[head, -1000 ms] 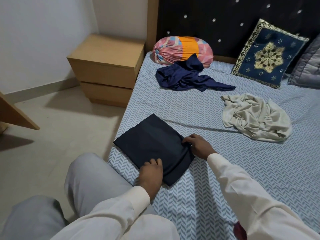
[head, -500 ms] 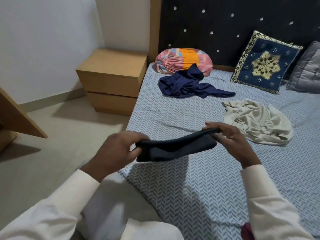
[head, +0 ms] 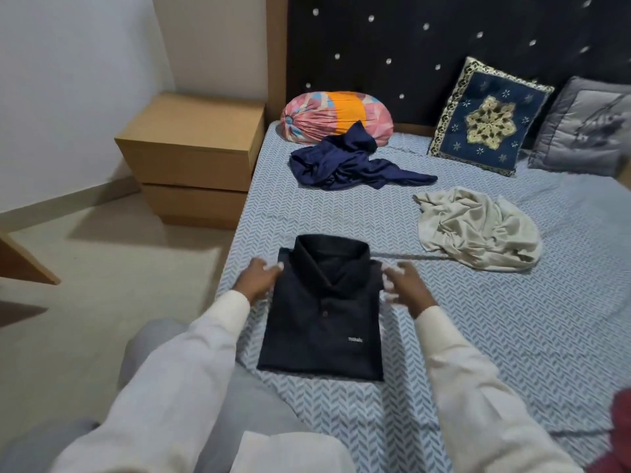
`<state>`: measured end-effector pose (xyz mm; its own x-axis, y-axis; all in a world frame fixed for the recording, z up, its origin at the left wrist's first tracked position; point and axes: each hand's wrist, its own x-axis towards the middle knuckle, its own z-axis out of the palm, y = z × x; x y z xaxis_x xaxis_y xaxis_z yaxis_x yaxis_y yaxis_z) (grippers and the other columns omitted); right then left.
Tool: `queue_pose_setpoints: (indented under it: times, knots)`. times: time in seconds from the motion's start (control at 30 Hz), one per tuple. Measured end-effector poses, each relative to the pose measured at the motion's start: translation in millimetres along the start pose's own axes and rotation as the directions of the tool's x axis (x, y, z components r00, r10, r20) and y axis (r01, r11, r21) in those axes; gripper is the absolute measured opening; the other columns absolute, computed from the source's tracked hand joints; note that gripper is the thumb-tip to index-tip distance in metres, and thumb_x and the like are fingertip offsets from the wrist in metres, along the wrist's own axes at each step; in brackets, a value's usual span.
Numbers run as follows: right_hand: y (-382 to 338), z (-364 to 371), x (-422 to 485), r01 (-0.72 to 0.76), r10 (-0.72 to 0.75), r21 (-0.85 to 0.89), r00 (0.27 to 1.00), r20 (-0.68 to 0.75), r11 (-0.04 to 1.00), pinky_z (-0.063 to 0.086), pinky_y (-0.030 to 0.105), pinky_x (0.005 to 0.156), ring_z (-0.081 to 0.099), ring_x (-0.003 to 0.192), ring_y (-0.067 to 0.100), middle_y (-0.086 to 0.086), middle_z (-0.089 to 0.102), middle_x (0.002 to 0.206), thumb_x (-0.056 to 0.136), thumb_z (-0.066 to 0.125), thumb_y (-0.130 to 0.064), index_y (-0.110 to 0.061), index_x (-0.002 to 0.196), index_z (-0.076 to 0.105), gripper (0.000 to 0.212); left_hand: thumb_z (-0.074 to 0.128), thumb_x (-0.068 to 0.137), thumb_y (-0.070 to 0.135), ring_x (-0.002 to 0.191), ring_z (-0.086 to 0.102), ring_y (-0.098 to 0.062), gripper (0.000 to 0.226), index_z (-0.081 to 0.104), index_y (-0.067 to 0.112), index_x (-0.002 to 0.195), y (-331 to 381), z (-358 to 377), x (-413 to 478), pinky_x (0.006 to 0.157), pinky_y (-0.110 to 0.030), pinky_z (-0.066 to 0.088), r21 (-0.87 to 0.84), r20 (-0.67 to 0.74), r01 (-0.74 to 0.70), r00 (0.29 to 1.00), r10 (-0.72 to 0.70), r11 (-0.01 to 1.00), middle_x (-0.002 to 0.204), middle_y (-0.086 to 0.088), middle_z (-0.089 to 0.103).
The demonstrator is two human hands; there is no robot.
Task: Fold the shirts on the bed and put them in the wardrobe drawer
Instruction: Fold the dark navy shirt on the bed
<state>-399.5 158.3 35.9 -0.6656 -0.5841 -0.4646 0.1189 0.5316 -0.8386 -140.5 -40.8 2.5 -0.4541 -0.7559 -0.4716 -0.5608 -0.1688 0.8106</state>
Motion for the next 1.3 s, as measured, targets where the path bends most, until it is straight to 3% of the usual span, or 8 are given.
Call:
queue_pose_setpoints:
  times: [0.13, 0.33, 0.43, 0.53, 0.63, 0.8, 1.07, 1.3]
  knots:
    - [60.8, 25.4, -21.6, -0.09, 0.065, -0.491, 0.996, -0.067, 0.867, 0.048, 0.038, 0.084, 0.062, 0.1, 0.03, 0.012, 0.061, 0.104, 0.081, 0.065, -0.054, -0.014, 0.103, 0.046, 0.05, 0.074, 0.074, 0.047, 0.105, 0.063, -0.035, 0.065, 0.044, 0.009, 0.119, -33.5, 23.7, -33.6, 0.078, -0.04, 0.053, 0.395, -0.016, 0.108, 0.994, -0.11, 0.912, 0.114, -0.016, 0.061]
    - [91.0, 36.0, -58.3, -0.091, 0.131, -0.342, 0.987, 0.096, 0.935, 0.056, 0.036, 0.078, 0.068, 0.094, 0.021, 0.001, 0.069, 0.1, 0.067, 0.08, -0.04, -0.014, 0.112, 0.059, 0.057, 0.076, 0.08, 0.034, 0.071, 0.059, -0.022, 0.038, 0.062, 0.009, 0.105, -35.8, 25.9, -67.9, 0.053, -0.023, 0.045, 0.527, 0.168, 0.126, 0.954, -0.248, 0.84, 0.087, -0.006, 0.062]
    - [95.7, 28.5, -65.7, -0.12, 0.176, -0.283, 0.967, 0.184, 0.952, 0.056, 0.028, 0.065, 0.071, 0.081, 0.021, 0.01, 0.075, 0.095, 0.08, 0.076, -0.015, -0.007, 0.108, 0.07, 0.03, 0.073, 0.084, 0.033, 0.083, 0.063, -0.023, 0.043, 0.061, 0.006, 0.114, -40.4, 23.5, -74.0, 0.065, -0.023, 0.047, 0.6, 0.186, 0.101, 0.947, -0.262, 0.794, 0.105, -0.009, 0.067]
    - [100.6, 19.0, -68.7, -0.108, 0.192, -0.392, 0.964, 0.182, 0.914, 0.055, 0.026, 0.057, 0.069, 0.067, 0.012, 0.005, 0.074, 0.083, 0.082, 0.076, -0.019, -0.01, 0.097, 0.072, 0.018, 0.071, 0.086, 0.035, 0.091, 0.064, -0.023, 0.045, 0.059, 0.008, 0.118, -41.7, 23.0, -75.2, 0.072, -0.025, 0.048, 0.629, 0.181, 0.111, 0.941, -0.285, 0.769, 0.116, -0.009, 0.066]
    - [91.7, 15.7, -53.1, -0.074, 0.089, -0.576, 0.996, -0.002, 0.814, 0.046, 0.03, 0.065, 0.063, 0.076, 0.017, -0.001, 0.067, 0.081, 0.074, 0.079, -0.042, -0.016, 0.087, 0.062, 0.033, 0.072, 0.081, 0.043, 0.092, 0.067, -0.026, 0.04, 0.059, 0.013, 0.104, -42.2, 23.3, -71.7, 0.07, -0.026, 0.049, 0.615, 0.126, 0.112, 0.963, -0.237, 0.781, 0.105, -0.011, 0.067]
    - [48.8, 27.2, -10.4, 0.081, -0.19, -0.491, 0.966, -0.176, 0.867, 0.042, 0.03, 0.079, 0.062, 0.1, 0.027, 0.008, 0.068, 0.102, 0.084, 0.071, -0.032, -0.009, 0.107, 0.065, 0.033, 0.07, 0.08, 0.037, 0.099, 0.061, -0.03, 0.034, 0.054, 0.014, 0.099, -31.4, 27.3, -60.9, 0.078, -0.032, 0.047, 0.508, -0.016, 0.061, 0.998, -0.062, 0.859, 0.111, -0.012, 0.064]
    - [45.7, 40.2, 39.6, -0.099, -0.01, -0.354, 0.956, -0.294, 0.93, 0.049, 0.036, 0.077, 0.061, 0.086, 0.028, 0.006, 0.064, 0.088, 0.073, 0.059, -0.037, -0.018, 0.067, 0.059, 0.02, 0.07, 0.081, 0.036, 0.097, 0.061, -0.03, 0.037, 0.046, 0.016, 0.1, -33.1, 35.5, -47.5, 0.076, -0.033, 0.045, 0.508, -0.075, 0.029, 0.997, 0.011, 0.861, 0.105, -0.008, 0.063]
    - [37.3, 42.4, 29.6, -0.065, -0.032, -0.271, 0.94, -0.339, 0.96, 0.035, 0.03, 0.072, 0.052, 0.081, 0.025, 0.003, 0.06, 0.082, 0.088, 0.057, -0.022, -0.01, 0.09, 0.06, 0.012, 0.067, 0.084, 0.031, 0.105, 0.058, -0.032, 0.045, 0.041, 0.018, 0.118, -29.6, 41.3, -32.3, 0.084, -0.038, 0.047, 0.485, -0.074, -0.045, 0.993, 0.093, 0.873, 0.119, -0.009, 0.053]
